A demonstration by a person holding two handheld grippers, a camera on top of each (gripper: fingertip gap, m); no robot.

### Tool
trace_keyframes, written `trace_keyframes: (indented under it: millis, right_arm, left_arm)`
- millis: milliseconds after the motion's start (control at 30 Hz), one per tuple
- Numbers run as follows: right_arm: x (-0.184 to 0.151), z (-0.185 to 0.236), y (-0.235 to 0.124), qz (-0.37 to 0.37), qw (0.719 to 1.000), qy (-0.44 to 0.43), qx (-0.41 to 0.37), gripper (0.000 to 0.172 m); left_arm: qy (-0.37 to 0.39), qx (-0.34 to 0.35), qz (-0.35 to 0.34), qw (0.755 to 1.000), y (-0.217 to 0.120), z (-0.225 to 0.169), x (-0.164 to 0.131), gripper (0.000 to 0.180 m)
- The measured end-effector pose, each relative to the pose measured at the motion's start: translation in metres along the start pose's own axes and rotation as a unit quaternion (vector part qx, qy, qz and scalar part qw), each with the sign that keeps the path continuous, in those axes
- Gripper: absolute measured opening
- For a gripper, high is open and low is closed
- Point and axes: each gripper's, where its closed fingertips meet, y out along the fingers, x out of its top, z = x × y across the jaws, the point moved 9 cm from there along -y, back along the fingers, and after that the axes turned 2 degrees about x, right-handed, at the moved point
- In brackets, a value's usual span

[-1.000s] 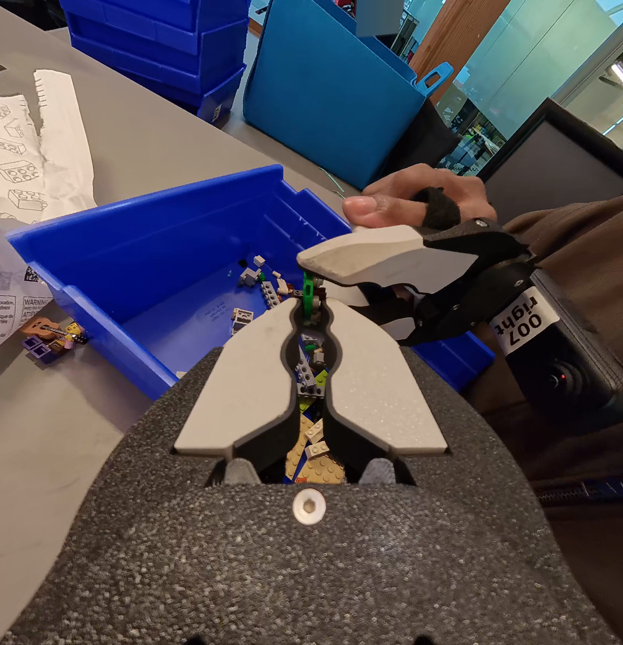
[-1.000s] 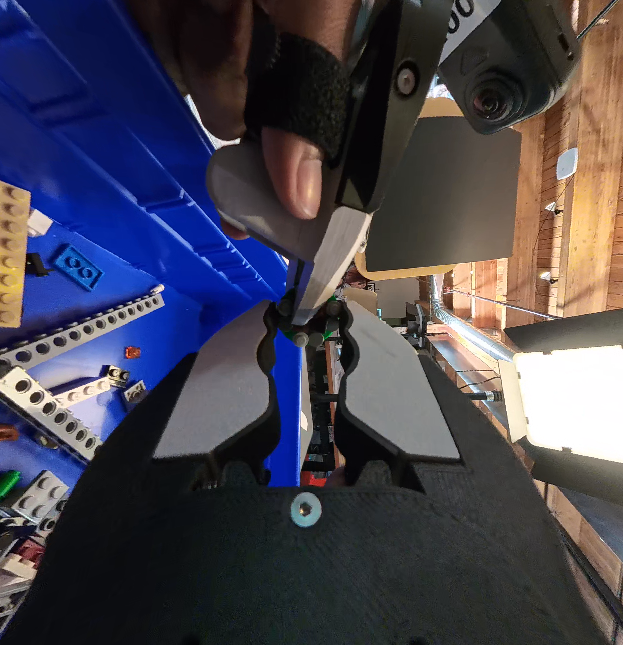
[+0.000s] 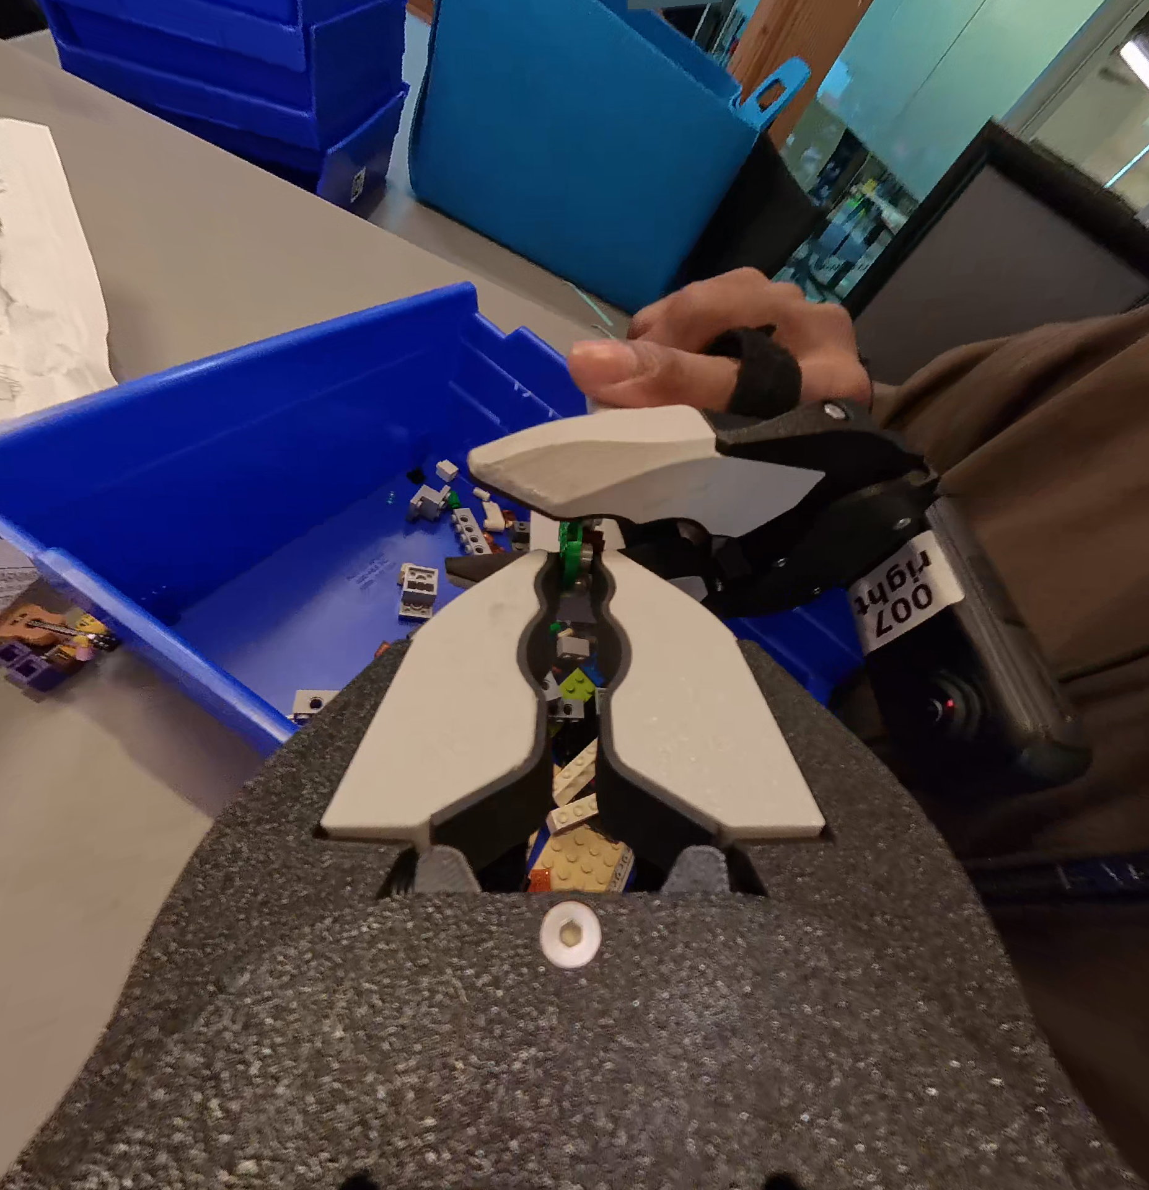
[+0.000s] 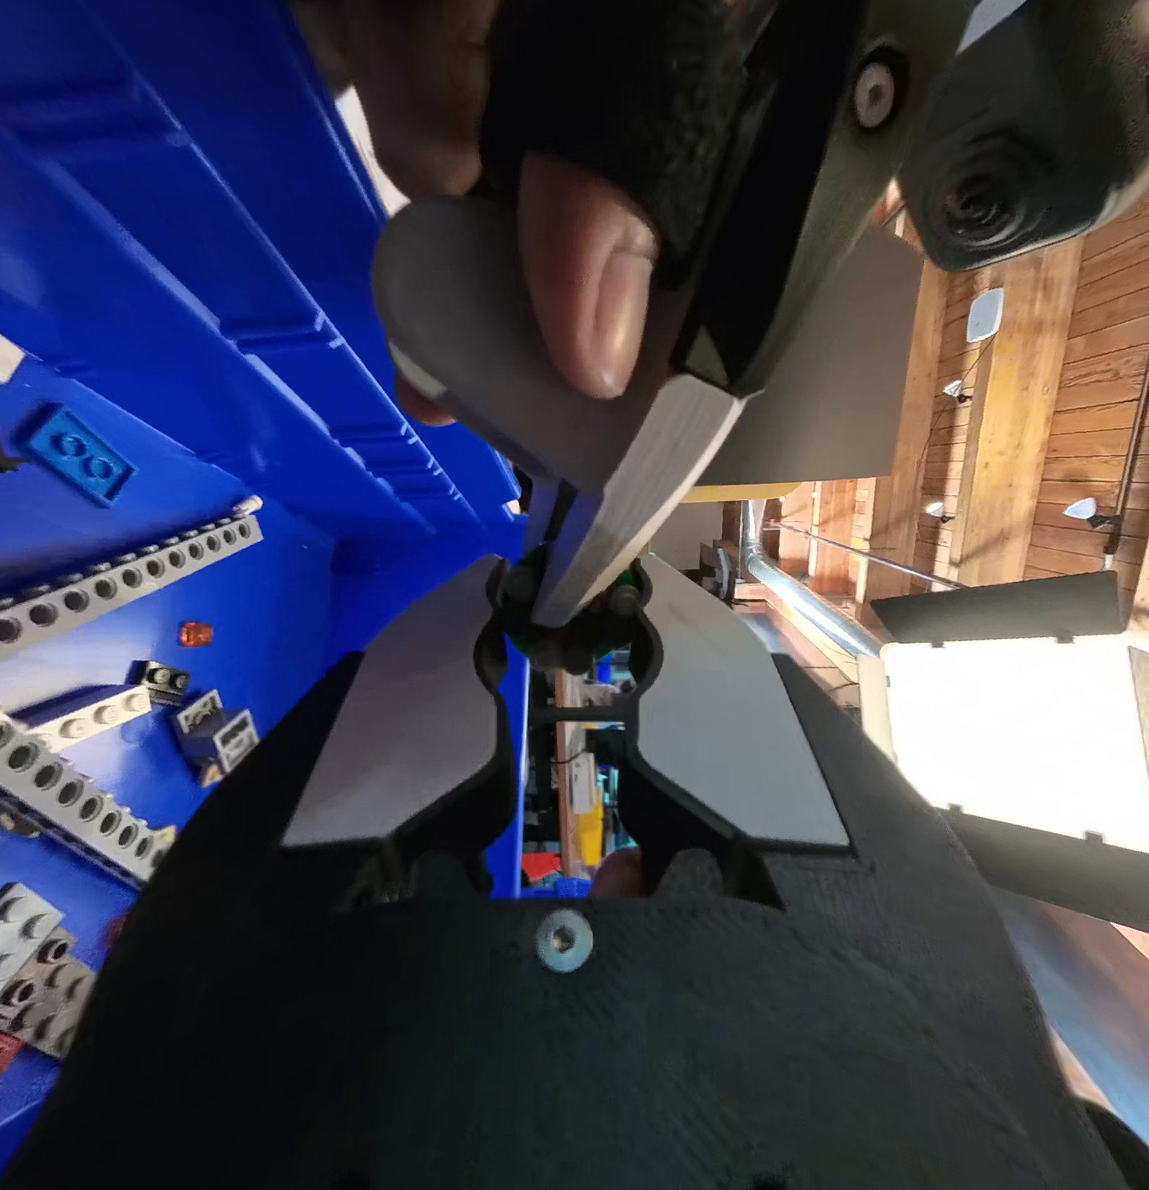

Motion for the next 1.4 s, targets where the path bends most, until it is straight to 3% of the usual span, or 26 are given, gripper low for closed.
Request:
trace_keyframes:
  millis: [233,533,867,1067,1400]
  right_arm:
    - [0.001,-0.001,0.000,0.014,0.999,-0.030,-0.015,0.033]
    - [-0.007,-0.008,0.000,-0.005,0.997,0.077,-0.004,0.036]
    - [-0.005,-0.009,0.001,-0.018,0.995,0.098,0.006,0.034]
    - [-0.003,-0.007,0.004,0.017,0.999,0.051,0.000,0.034]
    - [0.000,-0.008,0.003,0.034,0.999,0.003,-0.017,0.033]
  left_arm:
    - [-0.040,-0.037,-0.015,0.998,-0.001,0.006,-0.001,0.009]
    - [-0.010,-0.001,-0.038,0.999,-0.011,0.007,0.004,0.009]
    - [0.026,0.010,-0.028,0.999,-0.003,-0.003,0.004,0.009]
    - [-0.019,0.006,-0.031,0.999,-0.003,0.003,0.002,0.009]
    - [-0.079,-0.058,-0.047,0.994,-0.004,0.010,0.000,0.010]
